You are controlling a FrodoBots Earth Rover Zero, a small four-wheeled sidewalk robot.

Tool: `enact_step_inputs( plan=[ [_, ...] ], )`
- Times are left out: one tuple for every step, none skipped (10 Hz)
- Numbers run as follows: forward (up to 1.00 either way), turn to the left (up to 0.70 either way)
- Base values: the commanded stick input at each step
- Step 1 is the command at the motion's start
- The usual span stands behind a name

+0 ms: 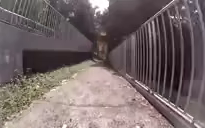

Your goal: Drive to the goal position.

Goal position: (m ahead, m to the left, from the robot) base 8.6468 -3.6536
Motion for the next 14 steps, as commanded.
enact_step_inputs(
  plan=[
    [0.85, 0.0],
    [0.85, 0.0],
    [0.85, 0.0],
    [0.85, 0.0],
    [0.85, 0.0],
    [0.85, 0.0],
    [0.85, 0.0],
    [0.85, 0.0],
    [0.85, 0.0],
    [0.85, 0.0],
    [0.85, 0.0],
    [0.85, 0.0],
    [0.85, 0.0],
    [0.85, 0.0]
  ],
)
